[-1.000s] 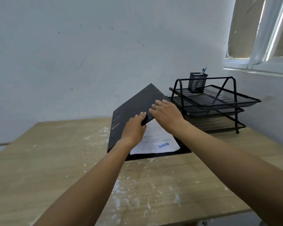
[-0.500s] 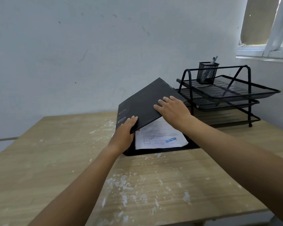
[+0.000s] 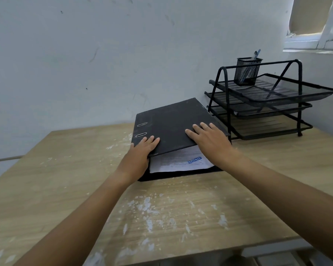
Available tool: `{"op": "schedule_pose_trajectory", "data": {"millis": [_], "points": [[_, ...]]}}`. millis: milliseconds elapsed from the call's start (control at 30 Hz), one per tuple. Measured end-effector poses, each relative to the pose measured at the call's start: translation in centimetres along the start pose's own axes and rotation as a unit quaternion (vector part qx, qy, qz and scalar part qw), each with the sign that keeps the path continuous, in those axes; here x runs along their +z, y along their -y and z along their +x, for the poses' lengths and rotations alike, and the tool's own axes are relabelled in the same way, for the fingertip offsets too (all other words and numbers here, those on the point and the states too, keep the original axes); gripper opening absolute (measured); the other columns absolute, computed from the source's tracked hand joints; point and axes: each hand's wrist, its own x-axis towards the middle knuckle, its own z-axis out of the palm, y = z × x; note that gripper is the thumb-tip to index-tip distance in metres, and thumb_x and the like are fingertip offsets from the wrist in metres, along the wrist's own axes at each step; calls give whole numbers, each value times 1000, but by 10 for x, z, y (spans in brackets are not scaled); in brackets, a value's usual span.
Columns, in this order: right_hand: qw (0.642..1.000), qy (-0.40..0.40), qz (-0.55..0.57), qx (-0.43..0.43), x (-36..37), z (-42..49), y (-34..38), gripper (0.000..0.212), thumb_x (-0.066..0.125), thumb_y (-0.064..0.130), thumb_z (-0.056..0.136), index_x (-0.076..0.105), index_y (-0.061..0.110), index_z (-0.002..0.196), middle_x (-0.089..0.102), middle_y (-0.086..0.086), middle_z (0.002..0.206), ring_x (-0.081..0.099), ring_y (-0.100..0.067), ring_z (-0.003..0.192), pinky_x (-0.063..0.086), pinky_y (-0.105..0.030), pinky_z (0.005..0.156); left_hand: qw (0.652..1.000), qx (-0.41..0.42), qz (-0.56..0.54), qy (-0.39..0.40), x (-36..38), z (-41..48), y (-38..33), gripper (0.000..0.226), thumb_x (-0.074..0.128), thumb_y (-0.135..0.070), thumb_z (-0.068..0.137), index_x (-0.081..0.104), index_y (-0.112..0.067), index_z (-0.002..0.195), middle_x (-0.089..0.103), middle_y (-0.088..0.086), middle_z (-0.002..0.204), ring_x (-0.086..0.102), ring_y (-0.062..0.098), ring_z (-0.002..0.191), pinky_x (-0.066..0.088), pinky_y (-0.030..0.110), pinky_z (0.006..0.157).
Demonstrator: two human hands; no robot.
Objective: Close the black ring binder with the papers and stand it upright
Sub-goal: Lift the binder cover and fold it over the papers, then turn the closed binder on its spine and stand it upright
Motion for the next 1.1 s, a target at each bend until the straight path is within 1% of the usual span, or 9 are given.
{"op": "schedule_pose_trajectory", "data": {"millis": [233,367,467,600,667,800,933,1033,1100], "points": [[997,25,75,26,29,-22,1,78,51,-4,92,9,19,154,19,-10,161,21,-30,147,19,-40,118,999,32,39,5,9,2,-1,79,41,13,84,20,-24,151,18,-5,160,9,15,149,4,39,122],[990,15,130,44,41,-33,9,80,42,-11,90,8,20,155,16,-8,162,16,-29,148,14,-38,119,998,50,26,-12,10,1,5,76,43,11,84,26,-23,150,22,-8,158,12,11,148,5,29,121],[987,17,150,59,45,-37,11,79,39,-12,91,7,21,155,13,-7,163,13,-28,149,11,-37,120,999,33,-11,-35,9,-3,13,73,45,12,82,31,-18,148,25,-5,157,13,10,148,3,20,118],[986,12,155,59,41,-30,12,77,44,-10,90,13,18,154,17,-9,162,16,-29,149,15,-41,119,995,-5,-70,-68,11,-11,19,74,44,20,78,38,-12,144,33,0,154,18,14,147,9,23,119],[986,5,158,53,36,-25,11,77,47,-10,88,18,17,153,19,-8,162,16,-29,149,18,-44,119,993,-11,-88,-77,12,-13,20,76,41,24,75,40,-11,143,35,2,153,21,14,146,9,23,119],[990,24,136,24,31,-23,9,86,46,-15,86,9,21,155,14,-7,163,15,-33,148,16,-48,119,992,-11,-84,-90,12,-14,18,78,40,25,74,41,-14,143,36,1,153,23,14,146,11,28,121],[990,22,136,26,27,-30,10,84,44,-14,88,8,22,155,15,-7,162,15,-34,148,16,-50,119,992,0,-77,-98,11,-16,16,77,38,25,75,44,-15,141,39,1,151,26,15,145,9,25,120],[987,42,151,33,28,-37,13,82,40,-13,89,7,23,155,13,-5,163,15,-33,148,15,-49,119,992,8,-67,-102,11,-16,16,75,40,24,75,48,-14,139,42,2,149,29,17,144,9,23,119],[983,55,172,34,27,-42,14,82,38,-14,89,8,24,155,13,-4,163,14,-31,149,14,-48,119,992,12,-67,-103,12,-16,16,74,41,24,74,50,-13,137,45,3,147,31,18,143,11,24,119]]}}
